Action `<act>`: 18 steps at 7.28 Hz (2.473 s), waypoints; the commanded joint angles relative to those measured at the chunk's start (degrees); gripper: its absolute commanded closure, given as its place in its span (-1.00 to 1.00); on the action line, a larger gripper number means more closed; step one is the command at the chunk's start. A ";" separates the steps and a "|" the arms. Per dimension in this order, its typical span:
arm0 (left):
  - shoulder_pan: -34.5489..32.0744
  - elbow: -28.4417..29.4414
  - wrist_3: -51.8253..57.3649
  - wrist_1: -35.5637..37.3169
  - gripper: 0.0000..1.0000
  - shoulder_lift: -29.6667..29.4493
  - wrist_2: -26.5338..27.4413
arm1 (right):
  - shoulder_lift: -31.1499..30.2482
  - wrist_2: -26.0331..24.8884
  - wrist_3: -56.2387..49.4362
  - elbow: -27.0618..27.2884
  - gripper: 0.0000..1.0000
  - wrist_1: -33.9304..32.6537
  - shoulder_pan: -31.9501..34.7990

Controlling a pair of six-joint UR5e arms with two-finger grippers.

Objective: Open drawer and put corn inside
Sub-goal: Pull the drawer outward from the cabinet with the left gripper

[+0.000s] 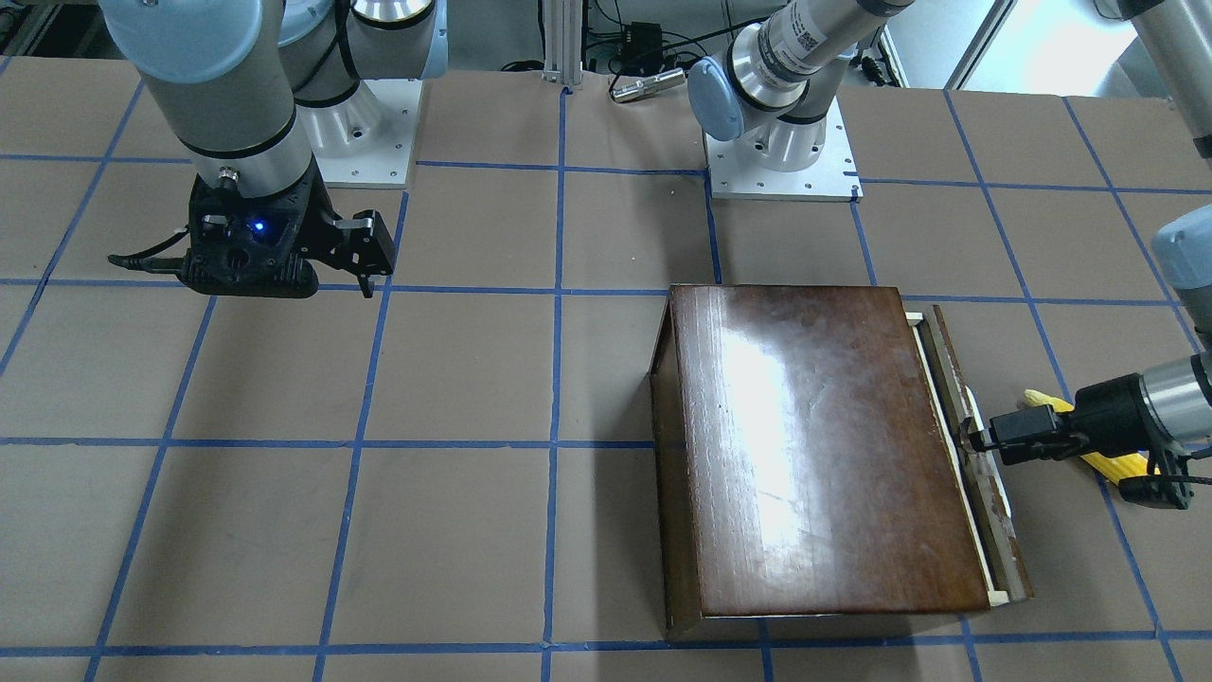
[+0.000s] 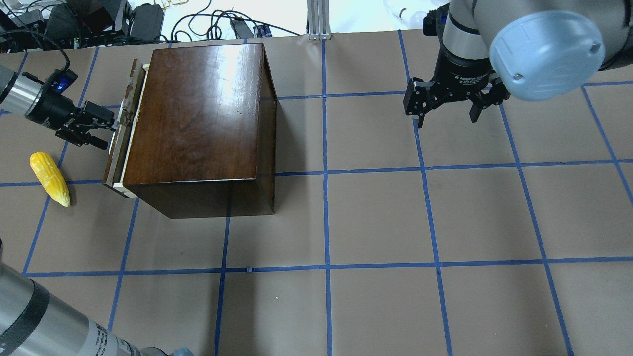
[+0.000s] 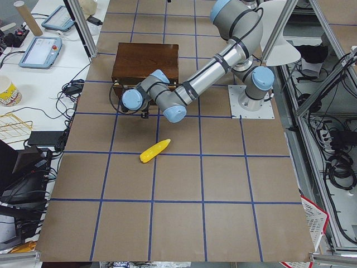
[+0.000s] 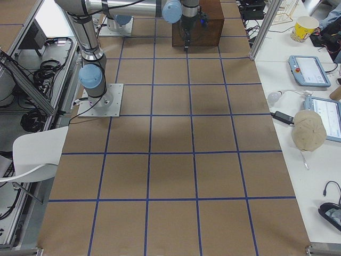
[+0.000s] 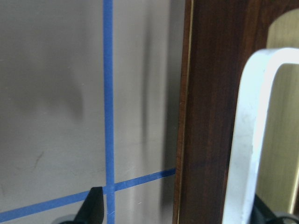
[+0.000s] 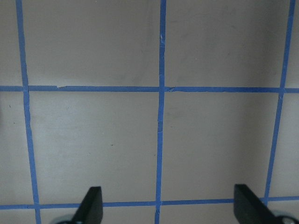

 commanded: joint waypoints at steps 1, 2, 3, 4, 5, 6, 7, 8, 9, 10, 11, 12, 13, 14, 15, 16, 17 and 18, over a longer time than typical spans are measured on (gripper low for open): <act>0.21 0.05 0.11 0.00 -1.00 -0.01 0.03 | 0.00 0.00 0.00 0.00 -1.00 0.00 0.00; 0.21 0.05 0.11 0.09 -1.00 -0.01 0.12 | 0.00 0.00 0.00 0.00 -1.00 0.00 0.00; 0.29 0.14 0.11 0.09 -1.00 -0.01 0.12 | 0.00 0.00 0.00 0.00 -1.00 0.00 0.00; 1.08 0.23 0.20 0.09 -1.00 -0.01 0.12 | 0.00 0.00 0.00 0.00 -1.00 0.00 0.00; 1.17 0.23 1.33 0.35 -1.00 -0.01 0.12 | 0.00 0.00 0.00 0.00 -1.00 0.00 0.00; 1.17 0.32 1.34 0.35 -1.00 -0.01 0.12 | 0.00 0.00 0.00 0.00 -1.00 0.00 0.00; 1.17 0.49 1.34 0.35 -1.00 -0.01 0.64 | 0.00 0.00 0.00 0.00 -1.00 0.00 0.00; 1.17 0.49 1.60 1.05 -1.00 -0.01 1.69 | 0.00 0.00 0.00 0.00 -1.00 0.09 0.00; 1.17 0.49 1.69 1.23 -1.00 -0.01 1.79 | 0.00 0.00 0.00 0.00 -1.00 0.00 0.00; 1.26 1.02 2.30 1.32 -1.00 -0.10 1.79 | 0.00 0.00 0.00 0.00 -1.00 0.00 0.00; 1.26 1.46 2.83 1.23 -1.00 -0.18 2.31 | 0.00 0.00 0.00 0.00 -1.00 0.00 0.00; 1.26 1.55 2.92 1.23 -1.00 -0.36 3.53 | 0.00 0.00 0.00 0.00 -1.00 0.00 0.00; 1.61 1.81 3.01 1.23 -1.00 -0.45 3.63 | 0.00 0.00 0.00 0.00 -1.00 0.00 0.00; 2.05 1.90 3.53 1.32 -1.00 -0.71 3.63 | 0.00 0.00 0.00 0.00 -1.00 0.00 0.00; 2.31 1.99 3.71 1.32 -1.00 -0.89 3.63 | 0.00 0.00 0.00 0.00 -1.00 0.00 0.00; 2.49 2.77 3.71 1.23 -1.00 -1.06 3.81 | 0.00 0.00 0.00 0.00 -1.00 0.00 0.00; 2.49 3.39 3.80 1.14 -1.00 -1.15 4.68 | 0.00 0.00 0.00 0.00 -1.00 0.00 0.00; 2.49 3.57 3.80 1.23 -1.00 -1.24 5.56 | 0.00 0.00 0.00 0.00 -1.00 0.09 0.00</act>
